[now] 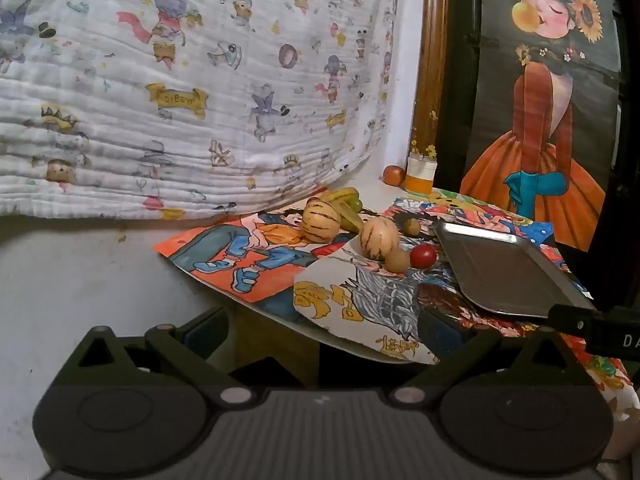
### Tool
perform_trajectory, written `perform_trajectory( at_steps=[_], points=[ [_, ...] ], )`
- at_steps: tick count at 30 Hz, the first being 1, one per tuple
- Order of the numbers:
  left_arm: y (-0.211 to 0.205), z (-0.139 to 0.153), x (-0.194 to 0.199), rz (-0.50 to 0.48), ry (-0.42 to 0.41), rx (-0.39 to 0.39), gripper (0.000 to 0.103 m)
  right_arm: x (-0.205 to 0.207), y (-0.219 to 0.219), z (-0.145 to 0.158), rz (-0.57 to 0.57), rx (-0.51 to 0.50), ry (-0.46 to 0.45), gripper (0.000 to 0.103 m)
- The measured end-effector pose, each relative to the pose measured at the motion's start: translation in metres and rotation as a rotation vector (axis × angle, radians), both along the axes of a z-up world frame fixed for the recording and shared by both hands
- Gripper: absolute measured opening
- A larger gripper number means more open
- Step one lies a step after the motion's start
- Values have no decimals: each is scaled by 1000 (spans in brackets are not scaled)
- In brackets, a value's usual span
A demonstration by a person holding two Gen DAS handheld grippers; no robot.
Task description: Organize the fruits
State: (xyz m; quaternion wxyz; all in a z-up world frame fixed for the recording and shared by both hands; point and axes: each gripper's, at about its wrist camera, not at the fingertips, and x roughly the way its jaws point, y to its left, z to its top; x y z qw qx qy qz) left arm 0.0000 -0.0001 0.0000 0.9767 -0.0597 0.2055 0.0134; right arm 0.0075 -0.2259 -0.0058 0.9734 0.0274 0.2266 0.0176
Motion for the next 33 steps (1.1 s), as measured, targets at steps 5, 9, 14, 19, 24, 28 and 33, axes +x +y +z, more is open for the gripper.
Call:
perform_trajectory(
  at_steps=[5, 9, 14, 19, 24, 28, 33],
  points=[
    [0, 0, 0, 1, 0, 5, 103, 0, 0, 0, 0, 2, 1, 103],
    [2, 0, -1, 1, 2, -5, 103, 0, 0, -1, 0, 3, 1, 103],
    [-2, -5, -1, 0, 6, -1, 103, 0, 0, -1, 0, 5, 3, 103],
    [-2, -5, 2, -1, 10, 0, 103, 0, 0, -2, 0, 5, 5, 103],
    [-1, -6, -1, -2, 10, -3, 103, 1, 1, -2, 0, 5, 7, 103],
    [1, -7, -1, 1, 14, -8, 103, 0, 1, -2, 0, 5, 8, 103],
    [1, -7, -1, 0, 15, -7, 103, 1, 0, -3, 0, 6, 10, 103]
  ],
)
